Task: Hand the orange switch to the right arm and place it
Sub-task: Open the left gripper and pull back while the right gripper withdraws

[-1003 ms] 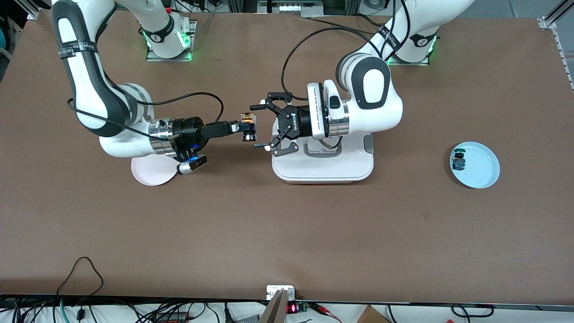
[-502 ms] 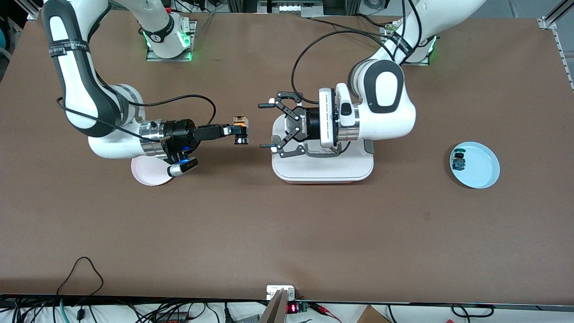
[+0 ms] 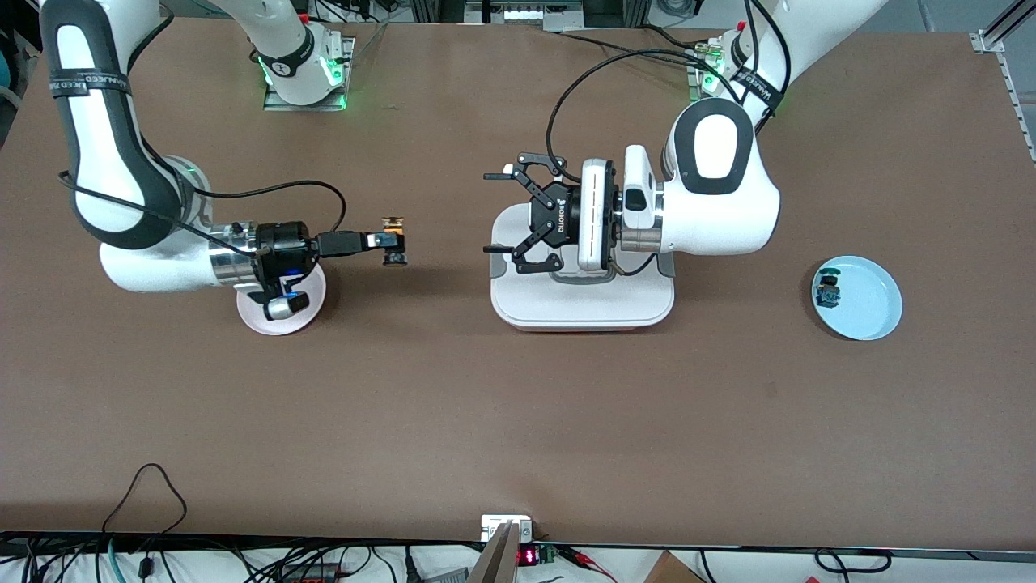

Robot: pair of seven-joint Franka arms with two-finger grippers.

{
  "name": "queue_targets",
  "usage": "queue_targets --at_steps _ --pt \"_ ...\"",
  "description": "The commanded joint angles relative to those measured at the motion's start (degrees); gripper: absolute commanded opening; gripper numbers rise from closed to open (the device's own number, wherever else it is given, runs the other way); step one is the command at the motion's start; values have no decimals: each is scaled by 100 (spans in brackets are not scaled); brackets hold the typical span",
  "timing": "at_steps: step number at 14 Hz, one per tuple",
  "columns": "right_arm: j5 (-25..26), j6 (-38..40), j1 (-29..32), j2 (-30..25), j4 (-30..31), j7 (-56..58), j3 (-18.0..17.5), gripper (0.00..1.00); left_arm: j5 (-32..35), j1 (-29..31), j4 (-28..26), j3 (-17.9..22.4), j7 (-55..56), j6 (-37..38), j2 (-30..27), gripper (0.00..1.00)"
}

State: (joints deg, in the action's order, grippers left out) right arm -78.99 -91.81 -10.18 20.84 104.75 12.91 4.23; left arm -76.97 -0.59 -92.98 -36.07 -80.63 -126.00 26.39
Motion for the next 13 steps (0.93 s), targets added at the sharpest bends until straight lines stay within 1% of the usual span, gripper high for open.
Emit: queue_targets --at_steps 1,2,5,6,7,9,10,12,13 --pt "654 76 288 -89 -8 649 -45 3 628 -29 -36 -22 1063 49 -116 100" --pt "970 76 359 -89 -8 913 -53 3 830 -38 -54 -14 1406 76 -116 100" --pt "2050 76 578 -106 -16 1345 -53 3 1813 -29 -63 -14 2486 540 -116 100" --pt "2454 76 623 -133 -16 1459 -45 3 2147 6 -36 -14 2951 759 -125 100" --pt "2963 84 684 -159 -16 1565 -45 3 2499 15 42 -14 3374 970 -125 100" --pt "3852 128 816 -203 -16 1933 -45 3 3219 32 192 47 3981 1479 -125 100" --pt "4169 128 877 -212 -16 2161 -53 3 3519 111 236 74 4193 1717 -125 100" --pt "4776 76 922 -212 -16 2609 -53 3 3845 366 368 100 4790 2296 -125 100" --pt "5153 32 922 -212 -16 2829 -45 3 4195 506 394 118 4967 2604 -125 100"
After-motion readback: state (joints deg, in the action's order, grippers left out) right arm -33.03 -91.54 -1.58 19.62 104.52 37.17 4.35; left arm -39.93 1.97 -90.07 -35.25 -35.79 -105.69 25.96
